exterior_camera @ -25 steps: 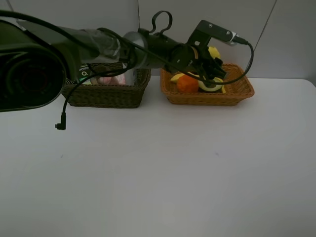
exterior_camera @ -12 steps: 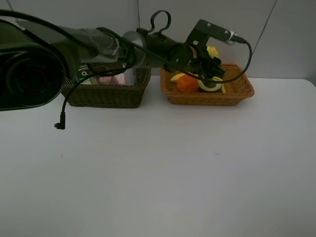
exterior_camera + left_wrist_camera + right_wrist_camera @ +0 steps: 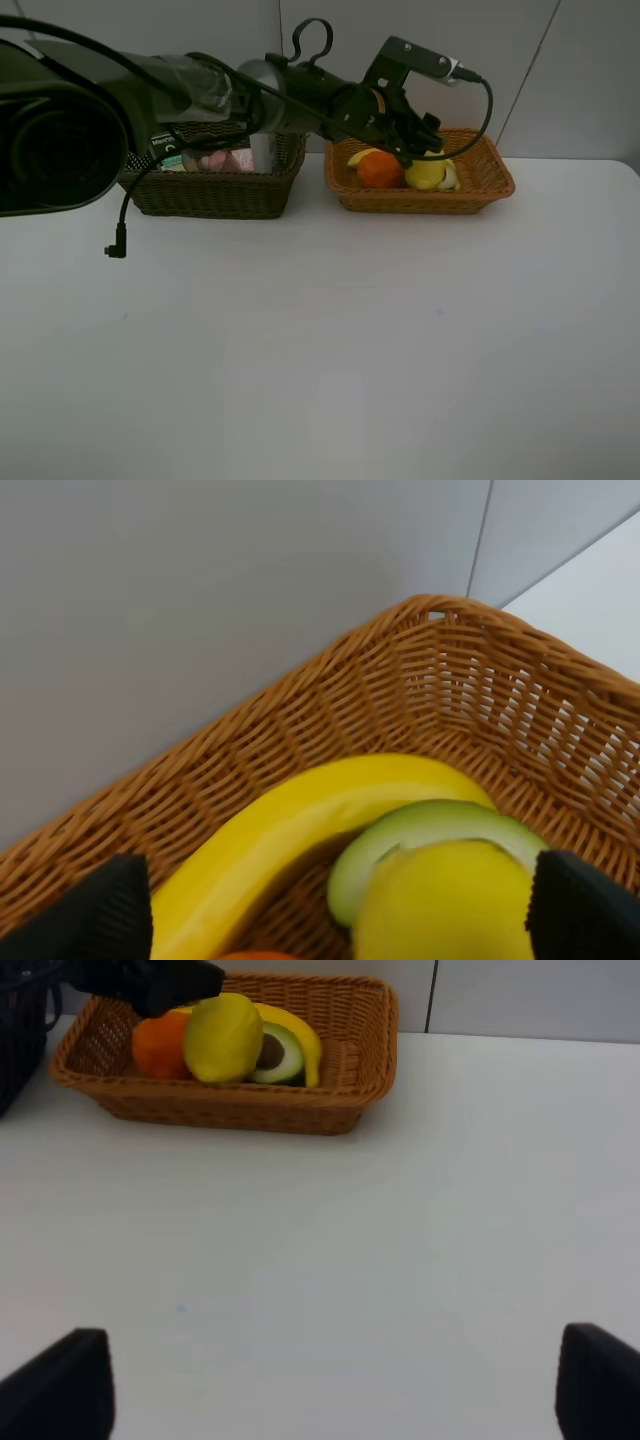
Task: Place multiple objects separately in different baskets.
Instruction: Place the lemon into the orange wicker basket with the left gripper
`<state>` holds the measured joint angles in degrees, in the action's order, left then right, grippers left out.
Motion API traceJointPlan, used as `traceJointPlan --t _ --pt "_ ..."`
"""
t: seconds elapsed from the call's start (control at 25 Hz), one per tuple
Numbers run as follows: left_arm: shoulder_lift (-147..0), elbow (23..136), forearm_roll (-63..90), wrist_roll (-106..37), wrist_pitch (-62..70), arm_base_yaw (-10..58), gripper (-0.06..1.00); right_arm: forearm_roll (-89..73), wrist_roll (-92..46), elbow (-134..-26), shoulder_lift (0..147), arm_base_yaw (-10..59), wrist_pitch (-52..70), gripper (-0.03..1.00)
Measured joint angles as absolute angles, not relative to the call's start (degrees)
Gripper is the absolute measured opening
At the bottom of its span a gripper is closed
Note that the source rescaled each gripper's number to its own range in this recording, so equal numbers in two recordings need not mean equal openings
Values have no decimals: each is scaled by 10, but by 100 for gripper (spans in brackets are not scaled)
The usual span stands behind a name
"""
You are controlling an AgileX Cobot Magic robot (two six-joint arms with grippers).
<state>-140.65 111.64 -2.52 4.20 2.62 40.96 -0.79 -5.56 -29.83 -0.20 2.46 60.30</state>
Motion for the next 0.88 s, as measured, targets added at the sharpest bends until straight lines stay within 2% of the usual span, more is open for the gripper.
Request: traceJointPlan --t 0.72,0.88 --pt "-1407 1116 -25 40 39 410 100 -8 -56 -298 -2 25 603 90" --pt "-1398 1116 -25 39 81 410 100 -8 -56 -298 -2 25 603 90"
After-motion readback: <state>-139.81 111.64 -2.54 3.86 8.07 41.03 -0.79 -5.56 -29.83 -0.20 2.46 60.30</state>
